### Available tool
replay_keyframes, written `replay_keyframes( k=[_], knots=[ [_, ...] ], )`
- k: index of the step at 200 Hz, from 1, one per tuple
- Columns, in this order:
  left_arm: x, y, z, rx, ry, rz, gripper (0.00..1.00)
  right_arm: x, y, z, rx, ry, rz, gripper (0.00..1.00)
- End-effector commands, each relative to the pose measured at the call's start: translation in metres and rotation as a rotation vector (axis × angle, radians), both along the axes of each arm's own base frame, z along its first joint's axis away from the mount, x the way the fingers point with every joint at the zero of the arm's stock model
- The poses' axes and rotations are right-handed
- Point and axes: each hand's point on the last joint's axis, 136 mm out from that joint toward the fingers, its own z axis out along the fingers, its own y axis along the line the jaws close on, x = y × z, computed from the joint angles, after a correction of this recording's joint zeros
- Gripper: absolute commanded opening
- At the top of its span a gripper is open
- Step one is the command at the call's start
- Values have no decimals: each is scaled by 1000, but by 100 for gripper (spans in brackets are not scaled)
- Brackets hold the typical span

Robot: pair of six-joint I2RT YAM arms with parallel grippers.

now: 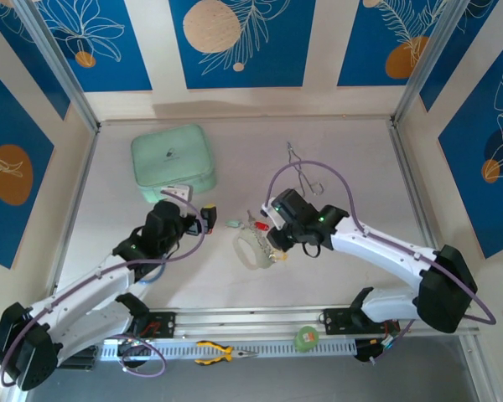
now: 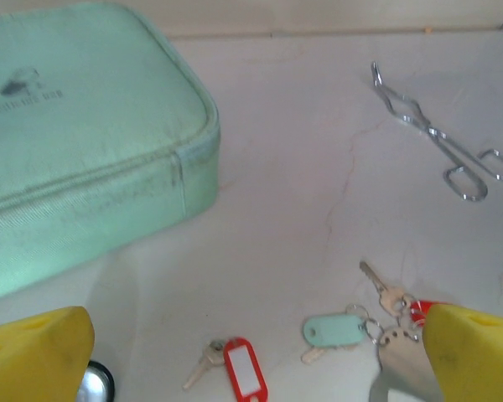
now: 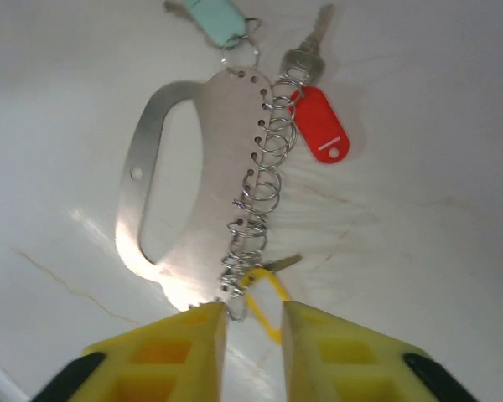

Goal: Put the keys on the keyring

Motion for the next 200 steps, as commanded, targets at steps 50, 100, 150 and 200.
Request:
replay_keyframes(
  k=[50, 100, 150, 200],
  knots=[
    [-2, -21, -11, -74, 88, -77, 100, -24, -8, -21, 25, 343, -391, 29],
    [-2, -20, -11, -61, 56, -82, 100, 27, 11, 27, 44, -25, 77, 27],
    [-3, -14, -12, -82, -8, -74, 100, -38, 24, 7, -9, -486, 1021, 29],
    [-3, -11, -11, -82, -60, -69, 100, -59, 10, -46, -195, -384, 1274, 29]
  ],
)
